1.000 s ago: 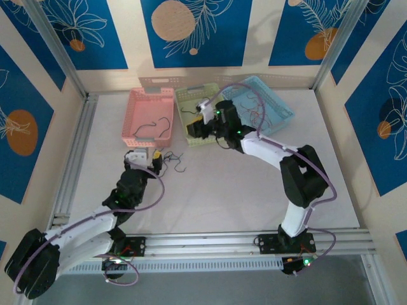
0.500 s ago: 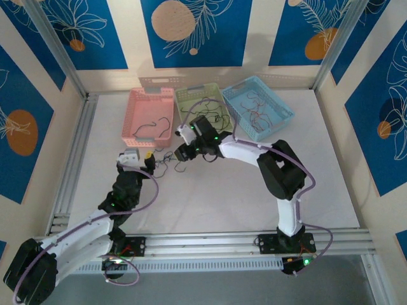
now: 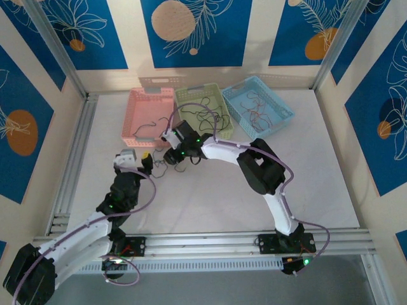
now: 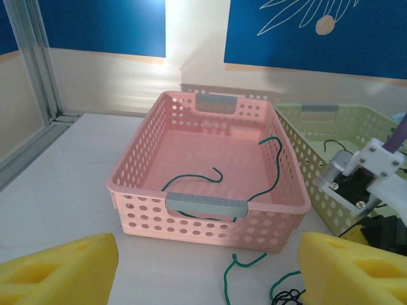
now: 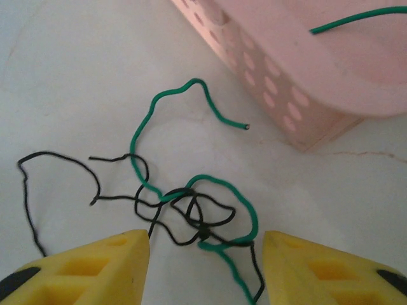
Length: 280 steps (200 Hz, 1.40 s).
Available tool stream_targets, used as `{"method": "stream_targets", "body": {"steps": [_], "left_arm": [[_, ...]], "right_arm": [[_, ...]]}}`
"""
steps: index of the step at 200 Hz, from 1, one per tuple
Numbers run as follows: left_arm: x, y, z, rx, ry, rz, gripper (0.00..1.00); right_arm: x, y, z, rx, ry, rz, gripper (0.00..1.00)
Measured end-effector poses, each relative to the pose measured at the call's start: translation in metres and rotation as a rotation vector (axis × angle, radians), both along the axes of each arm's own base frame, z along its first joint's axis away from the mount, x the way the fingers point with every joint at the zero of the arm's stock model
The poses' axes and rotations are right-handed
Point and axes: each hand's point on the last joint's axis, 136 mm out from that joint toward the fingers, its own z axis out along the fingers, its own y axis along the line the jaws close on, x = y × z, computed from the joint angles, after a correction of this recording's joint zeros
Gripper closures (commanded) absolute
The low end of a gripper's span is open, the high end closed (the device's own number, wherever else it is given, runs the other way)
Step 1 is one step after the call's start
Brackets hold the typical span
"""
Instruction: Untangle the cables
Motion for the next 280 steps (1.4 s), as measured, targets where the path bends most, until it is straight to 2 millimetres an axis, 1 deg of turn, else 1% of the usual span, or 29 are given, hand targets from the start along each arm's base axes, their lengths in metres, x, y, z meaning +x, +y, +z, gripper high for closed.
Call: {"method": "stream_targets", "body": {"steps": [29, 49, 58, 70, 77, 84, 89, 108, 120, 135, 146, 168, 180, 189, 193, 205, 224, 242, 259, 280], "left_arm": [[0.000, 0.001, -0.003, 0.004, 0.007, 0.004, 0.25], [0.000, 0.002, -0.005, 0.009, 0.015, 0.005, 0.25], [0.000, 0.002, -0.005, 0.010, 0.017, 0.005, 0.25], [0.000, 0.002, -0.006, 0.011, 0.018, 0.005, 0.25], [0.000, 0.002, -0.006, 0.012, 0.019, 0.005, 0.25], [0.000, 0.002, -0.006, 0.012, 0.019, 0.005, 0.25], [0.000, 0.002, -0.006, 0.012, 0.019, 0.005, 0.25], [0.000, 0.002, -0.006, 0.011, 0.019, 0.004, 0.25], [0.000, 0.002, -0.006, 0.011, 0.019, 0.004, 0.25], [0.000, 0.002, -0.006, 0.011, 0.019, 0.004, 0.25], [0.000, 0.002, -0.006, 0.011, 0.019, 0.003, 0.25], [0.000, 0.000, -0.006, 0.010, 0.020, -0.007, 0.24], [0.000, -0.004, -0.006, 0.008, 0.022, -0.031, 0.24], [0.000, -0.008, -0.007, 0.005, 0.024, -0.056, 0.22], [0.000, -0.010, -0.007, 0.004, 0.026, -0.070, 0.20], [0.000, -0.019, -0.008, 0.002, 0.029, -0.118, 0.17], [0.001, -0.036, -0.013, -0.004, 0.046, -0.215, 0.13], [0.002, -0.059, -0.027, 0.004, 0.107, -0.330, 0.13], [0.005, -0.084, -0.042, 0.016, 0.181, -0.442, 0.14], [0.010, -0.108, -0.047, 0.021, 0.233, -0.544, 0.15]], "right_arm": [[0.009, 0.010, -0.009, -0.024, -0.034, -0.004, 0.46], [0.008, 0.014, -0.018, -0.046, -0.036, 0.001, 0.50], [0.007, 0.014, -0.024, -0.061, -0.033, 0.005, 0.55], [0.006, 0.013, -0.029, -0.077, -0.031, 0.010, 0.65], [0.005, 0.013, -0.031, -0.083, -0.028, 0.014, 0.71], [0.005, 0.012, -0.032, -0.088, -0.030, 0.014, 0.80], [0.005, 0.012, -0.032, -0.090, -0.029, 0.014, 0.85], [0.005, 0.010, -0.031, -0.091, -0.033, 0.013, 0.92], [-0.001, 0.006, -0.029, -0.090, -0.032, 0.022, 0.96], [-0.011, -0.004, -0.022, -0.092, -0.025, 0.032, 0.98], [-0.022, -0.015, -0.011, -0.081, -0.012, 0.038, 0.99], [-0.044, -0.041, 0.023, -0.020, -0.018, 0.046, 0.99], [-0.052, -0.055, 0.040, 0.016, -0.042, 0.049, 0.99], [-0.055, -0.064, 0.050, 0.043, -0.063, 0.052, 0.99], [-0.055, -0.068, 0.053, 0.055, -0.075, 0.052, 0.99], [-0.056, -0.078, 0.057, 0.084, -0.095, 0.054, 0.99], [-0.055, -0.092, 0.049, 0.116, -0.100, 0.052, 0.99], [-0.059, -0.103, 0.034, 0.124, -0.084, 0.062, 0.99], [-0.067, -0.103, 0.028, 0.132, -0.075, 0.089, 0.99], [-0.075, -0.098, 0.034, 0.165, -0.084, 0.128, 0.99]]}}
